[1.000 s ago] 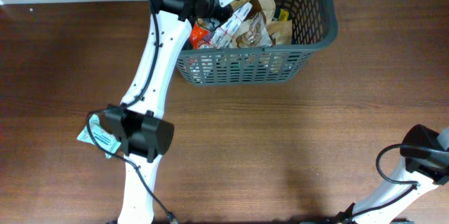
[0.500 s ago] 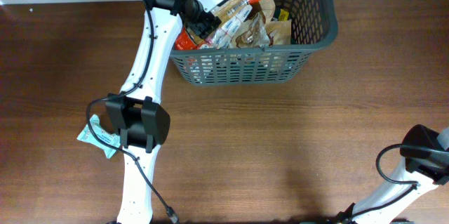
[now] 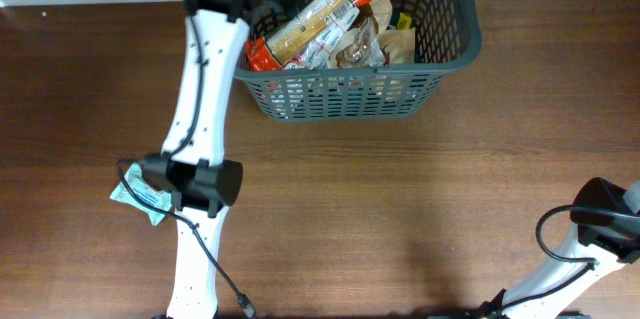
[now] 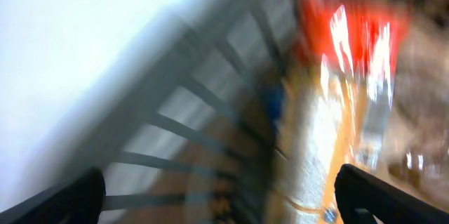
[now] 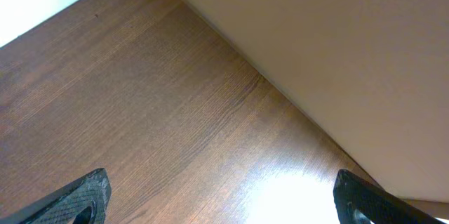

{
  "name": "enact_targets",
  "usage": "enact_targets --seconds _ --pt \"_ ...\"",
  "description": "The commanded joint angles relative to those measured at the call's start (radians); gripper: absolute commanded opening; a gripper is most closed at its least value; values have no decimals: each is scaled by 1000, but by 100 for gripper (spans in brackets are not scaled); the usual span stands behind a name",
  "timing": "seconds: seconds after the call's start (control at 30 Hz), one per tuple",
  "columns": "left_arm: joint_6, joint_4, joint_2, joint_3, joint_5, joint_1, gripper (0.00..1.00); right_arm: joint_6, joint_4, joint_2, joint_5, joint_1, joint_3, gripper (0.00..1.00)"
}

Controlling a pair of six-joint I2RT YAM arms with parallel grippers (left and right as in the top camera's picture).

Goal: Pack container
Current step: 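Carry the spaghetti package right and lower it into the basket, then open the left gripper and move it back left to the green wipes packet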

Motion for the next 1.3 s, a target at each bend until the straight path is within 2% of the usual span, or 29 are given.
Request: enact_targets --seconds 0.0,0.13,0.33,0.47,0.53,0.6,0.87,1.0,1.13,1.27 --pt "-89 -30 -51 191 -22 23 99 3 0 -31 12 -1 14 99" --pt "-92 -120 -173 195 -55 54 99 3 0 -31 12 -1 14 99" --pt "-92 -379 -306 195 -256 100 99 3 0 -31 12 -1 14 99" --pt "-101 -534 -342 195 -260 114 99 3 0 -31 12 -1 14 99" --pt "-151 -585 -347 195 -272 122 99 3 0 -31 12 -1 14 99" --pt "-253 -585 -347 192 -307 134 99 3 0 -31 12 -1 14 99" --pt "-270 -585 -347 137 -332 221 99 3 0 -31 12 -1 14 99" --pt "-336 -586 -360 80 -309 289 99 3 0 -31 12 -1 14 99" --pt "-335 -585 -436 -26 -221 326 99 3 0 -31 12 -1 14 99" --pt "-331 -586 -570 -169 -215 332 99 3 0 -31 12 -1 14 99"
